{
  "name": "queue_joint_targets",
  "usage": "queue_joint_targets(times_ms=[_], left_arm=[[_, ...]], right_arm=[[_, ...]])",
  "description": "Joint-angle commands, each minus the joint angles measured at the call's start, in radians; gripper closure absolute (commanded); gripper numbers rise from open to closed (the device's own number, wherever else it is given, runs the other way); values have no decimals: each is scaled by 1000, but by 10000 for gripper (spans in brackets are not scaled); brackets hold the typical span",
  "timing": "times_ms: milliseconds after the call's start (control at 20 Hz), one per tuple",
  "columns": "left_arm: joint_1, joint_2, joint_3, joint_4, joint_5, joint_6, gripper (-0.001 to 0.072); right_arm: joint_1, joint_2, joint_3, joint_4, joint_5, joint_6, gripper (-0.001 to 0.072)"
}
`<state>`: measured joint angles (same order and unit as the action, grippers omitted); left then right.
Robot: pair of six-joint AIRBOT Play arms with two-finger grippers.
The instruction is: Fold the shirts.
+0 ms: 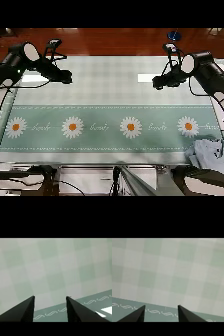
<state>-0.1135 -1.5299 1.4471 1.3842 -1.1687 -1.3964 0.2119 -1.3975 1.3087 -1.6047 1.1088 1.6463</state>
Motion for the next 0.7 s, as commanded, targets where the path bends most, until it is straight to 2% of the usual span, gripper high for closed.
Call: queue_joint_targets(times_ms=[0,650], left_arm=[[1,-1,0,1,-39,-4,234],[1,9,-1,0,-90,-13,253]], right_arm=[[1,0,1,-1,-2,-1,219],[1,0,1,0,-2,-1,219]])
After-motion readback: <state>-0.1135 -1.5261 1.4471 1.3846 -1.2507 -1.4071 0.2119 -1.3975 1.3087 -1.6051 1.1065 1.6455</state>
